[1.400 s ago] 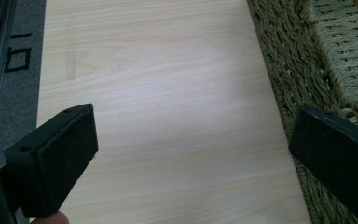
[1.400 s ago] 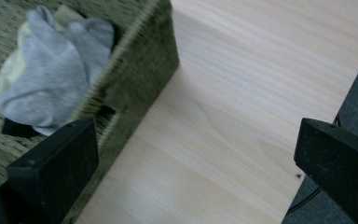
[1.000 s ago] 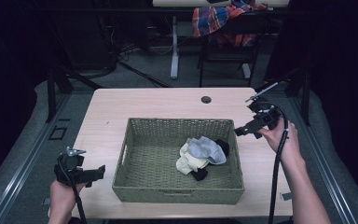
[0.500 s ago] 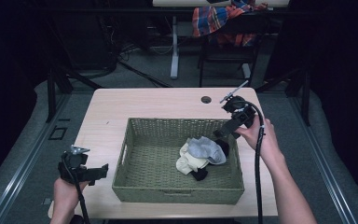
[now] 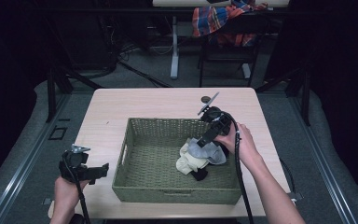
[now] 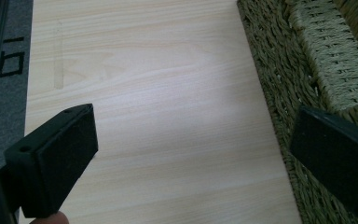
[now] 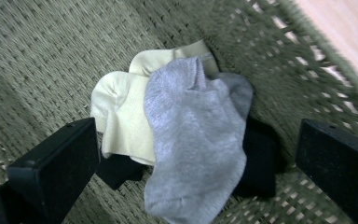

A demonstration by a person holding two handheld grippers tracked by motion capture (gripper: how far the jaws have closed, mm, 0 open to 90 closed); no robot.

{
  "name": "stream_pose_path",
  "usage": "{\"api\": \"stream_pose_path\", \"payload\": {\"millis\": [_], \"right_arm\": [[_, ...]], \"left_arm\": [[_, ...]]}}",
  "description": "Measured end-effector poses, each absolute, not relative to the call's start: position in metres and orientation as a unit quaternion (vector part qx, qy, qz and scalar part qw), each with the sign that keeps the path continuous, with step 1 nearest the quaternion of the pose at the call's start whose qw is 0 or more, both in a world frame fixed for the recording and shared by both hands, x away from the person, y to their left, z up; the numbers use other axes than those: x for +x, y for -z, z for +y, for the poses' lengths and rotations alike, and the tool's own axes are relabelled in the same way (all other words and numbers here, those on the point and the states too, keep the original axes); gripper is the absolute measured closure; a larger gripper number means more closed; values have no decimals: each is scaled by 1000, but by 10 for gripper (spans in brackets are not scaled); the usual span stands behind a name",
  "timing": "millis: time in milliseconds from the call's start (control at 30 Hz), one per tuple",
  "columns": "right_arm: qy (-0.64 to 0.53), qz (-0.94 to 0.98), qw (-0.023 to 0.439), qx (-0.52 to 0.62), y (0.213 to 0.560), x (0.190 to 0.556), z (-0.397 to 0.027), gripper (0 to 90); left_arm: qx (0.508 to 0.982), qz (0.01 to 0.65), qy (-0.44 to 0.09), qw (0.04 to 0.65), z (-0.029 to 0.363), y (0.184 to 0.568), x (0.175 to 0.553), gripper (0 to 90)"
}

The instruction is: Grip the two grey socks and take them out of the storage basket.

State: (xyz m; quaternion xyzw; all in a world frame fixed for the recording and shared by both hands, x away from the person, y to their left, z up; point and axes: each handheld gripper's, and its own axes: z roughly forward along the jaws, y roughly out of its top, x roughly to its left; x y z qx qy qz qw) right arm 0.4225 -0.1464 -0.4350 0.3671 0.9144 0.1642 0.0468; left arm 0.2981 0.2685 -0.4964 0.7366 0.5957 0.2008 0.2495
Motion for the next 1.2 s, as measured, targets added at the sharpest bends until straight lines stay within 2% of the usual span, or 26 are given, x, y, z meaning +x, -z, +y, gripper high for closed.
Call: {"api": "stream_pose_path", "payload": {"millis": [333, 433, 533, 833, 867, 1067, 1200], "right_arm": [[-121, 916, 44, 379, 460, 428, -142, 170], [-106, 916, 44, 385, 466, 430, -139, 301], [-90, 919, 46, 382, 473, 430, -135, 361], [-74, 920, 60, 381, 483, 431, -131, 491], [-66, 919, 61, 383, 485, 430, -131, 579], [-57, 922, 40, 381, 485, 430, -133, 774], [-69, 919, 41, 386, 479, 428, -136, 791]], "left_arm": [[739, 592, -201, 251, 265, 496, 299, 13], [741, 590, -200, 251, 265, 496, 299, 13], [743, 588, -199, 251, 264, 496, 299, 13], [741, 589, -199, 252, 265, 496, 299, 13], [743, 588, -198, 252, 265, 495, 299, 13], [742, 588, -200, 252, 264, 495, 299, 13], [742, 587, -200, 252, 264, 495, 298, 13]]}}
